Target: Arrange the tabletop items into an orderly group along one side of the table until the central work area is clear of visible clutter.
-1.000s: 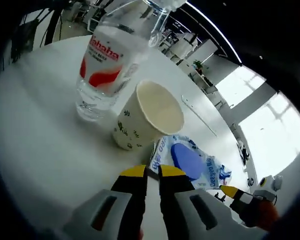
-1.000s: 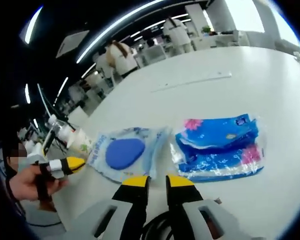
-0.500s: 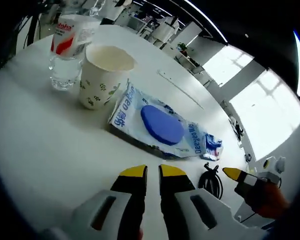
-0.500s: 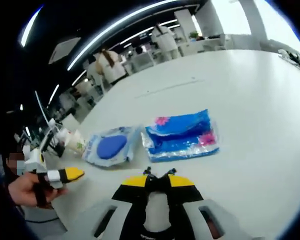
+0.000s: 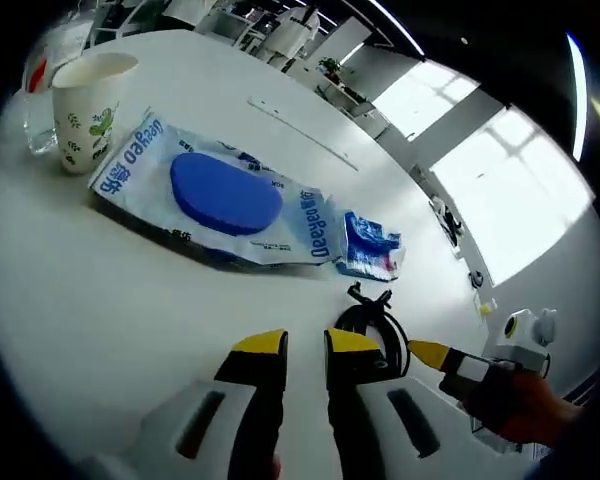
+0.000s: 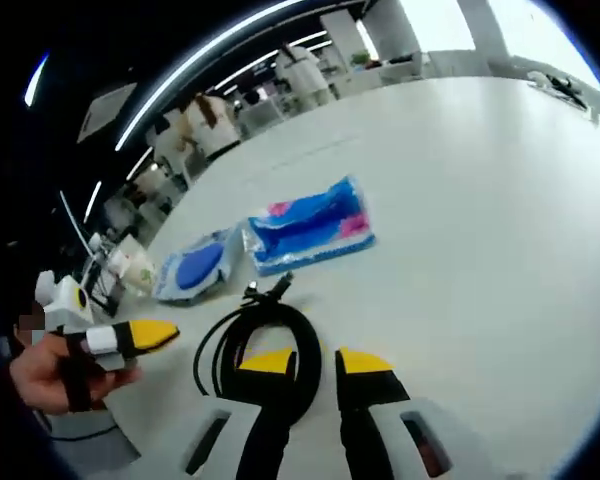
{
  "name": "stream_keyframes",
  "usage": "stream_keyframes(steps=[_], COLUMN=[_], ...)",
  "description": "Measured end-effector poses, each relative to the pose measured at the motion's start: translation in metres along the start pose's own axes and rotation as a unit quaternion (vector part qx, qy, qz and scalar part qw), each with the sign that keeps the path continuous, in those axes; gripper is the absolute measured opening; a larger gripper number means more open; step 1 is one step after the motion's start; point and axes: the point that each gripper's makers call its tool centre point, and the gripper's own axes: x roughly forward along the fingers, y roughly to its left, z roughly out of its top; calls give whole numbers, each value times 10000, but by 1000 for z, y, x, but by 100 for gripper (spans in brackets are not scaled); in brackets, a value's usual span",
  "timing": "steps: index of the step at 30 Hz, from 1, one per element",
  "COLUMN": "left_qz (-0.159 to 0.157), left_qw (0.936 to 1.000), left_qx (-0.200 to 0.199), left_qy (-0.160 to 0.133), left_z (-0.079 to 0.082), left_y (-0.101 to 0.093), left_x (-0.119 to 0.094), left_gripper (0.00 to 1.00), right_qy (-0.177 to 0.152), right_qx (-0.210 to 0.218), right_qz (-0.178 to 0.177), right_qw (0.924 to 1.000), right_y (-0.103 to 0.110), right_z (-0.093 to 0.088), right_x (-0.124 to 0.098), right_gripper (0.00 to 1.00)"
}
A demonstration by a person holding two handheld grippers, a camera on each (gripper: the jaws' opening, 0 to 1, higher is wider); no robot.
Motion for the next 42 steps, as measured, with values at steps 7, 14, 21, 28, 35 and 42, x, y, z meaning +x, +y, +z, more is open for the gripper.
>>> stream_keyframes(steps=[7,14,21,28,35,42], left_qz=[20,33,138,314,380,447], left_qw=[9999,9996,9993,9985,9985,9980], left_qx=[24,52,111,163,164,271], left_qy=[158,270,319,420,361,361], left_z=[-14,-27,-32,-39,-33,-31], left_y=[-8,-16,-15,-8,-5,0], left_x=[7,13,14,10,6,-4], left_gripper=[12,10,9,6,3,5], right_qy=[52,132,178,225,263,326], right_qx=[100,95,18,48,32,-99], right_qz=[102,186,319,401,485,598], right_qw=[9999,9997,9993,9989,9985,9976], right_y=[-1,-1,7,16,25,35], right_z=[-5,-6,-4,-5,-5,-2], right_x=[2,5,8,12,17,20], right_gripper=[13,11,2,2,3,7])
